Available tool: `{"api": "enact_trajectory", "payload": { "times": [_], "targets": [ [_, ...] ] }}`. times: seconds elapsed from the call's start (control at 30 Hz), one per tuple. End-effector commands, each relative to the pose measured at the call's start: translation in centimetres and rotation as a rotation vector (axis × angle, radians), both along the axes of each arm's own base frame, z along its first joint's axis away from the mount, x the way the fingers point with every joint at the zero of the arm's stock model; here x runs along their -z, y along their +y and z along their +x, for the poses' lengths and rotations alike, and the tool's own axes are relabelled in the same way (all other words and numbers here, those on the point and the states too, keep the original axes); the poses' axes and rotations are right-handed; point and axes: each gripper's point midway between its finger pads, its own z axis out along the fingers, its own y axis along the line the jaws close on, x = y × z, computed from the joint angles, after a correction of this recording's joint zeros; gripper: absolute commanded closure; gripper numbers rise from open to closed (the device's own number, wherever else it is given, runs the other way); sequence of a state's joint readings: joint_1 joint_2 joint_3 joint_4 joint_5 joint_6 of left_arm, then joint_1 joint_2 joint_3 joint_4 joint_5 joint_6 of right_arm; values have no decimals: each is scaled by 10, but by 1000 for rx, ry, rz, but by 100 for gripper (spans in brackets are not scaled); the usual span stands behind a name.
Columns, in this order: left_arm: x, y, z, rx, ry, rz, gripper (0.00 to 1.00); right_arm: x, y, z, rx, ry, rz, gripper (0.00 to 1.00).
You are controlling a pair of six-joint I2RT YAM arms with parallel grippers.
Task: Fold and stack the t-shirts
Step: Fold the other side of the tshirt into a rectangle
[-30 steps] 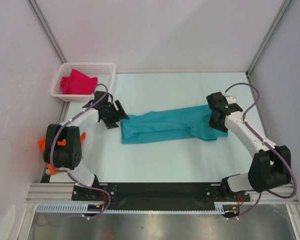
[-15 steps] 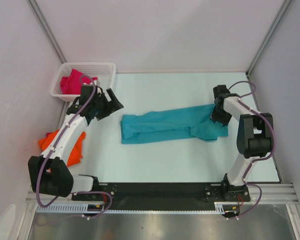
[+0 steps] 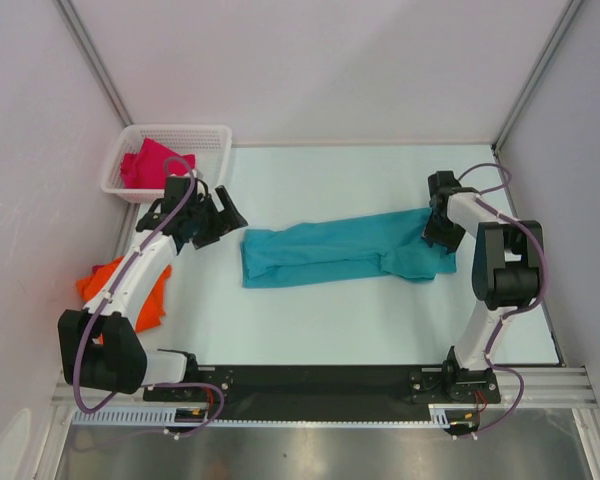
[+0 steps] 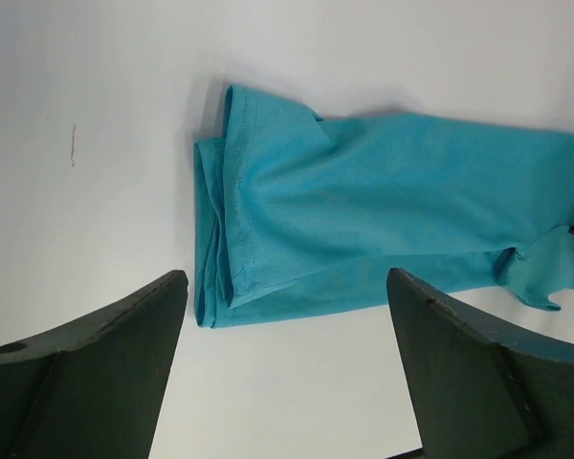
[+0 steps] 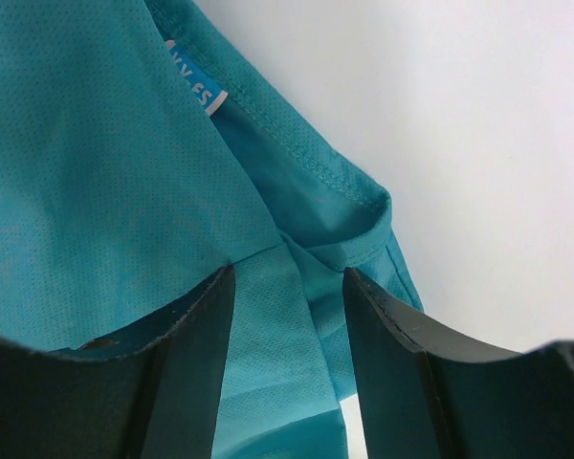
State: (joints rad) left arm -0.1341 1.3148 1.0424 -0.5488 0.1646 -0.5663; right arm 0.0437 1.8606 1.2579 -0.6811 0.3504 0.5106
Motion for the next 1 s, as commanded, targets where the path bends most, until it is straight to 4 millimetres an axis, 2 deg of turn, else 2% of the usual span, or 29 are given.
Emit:
{"api": "enact_trajectory", "payload": {
  "times": [0.0, 0.67, 0.97],
  "targets": [
    [-4, 1, 3, 17, -25, 2, 9, 0, -4, 9, -5, -19, -16, 46],
    [0, -1, 7, 21, -17, -7, 10, -1, -3, 27, -28, -22, -28, 47],
    [2, 0, 7, 24, -12, -4, 10, -7, -2, 39, -33, -43, -27, 48]
  ]
}}
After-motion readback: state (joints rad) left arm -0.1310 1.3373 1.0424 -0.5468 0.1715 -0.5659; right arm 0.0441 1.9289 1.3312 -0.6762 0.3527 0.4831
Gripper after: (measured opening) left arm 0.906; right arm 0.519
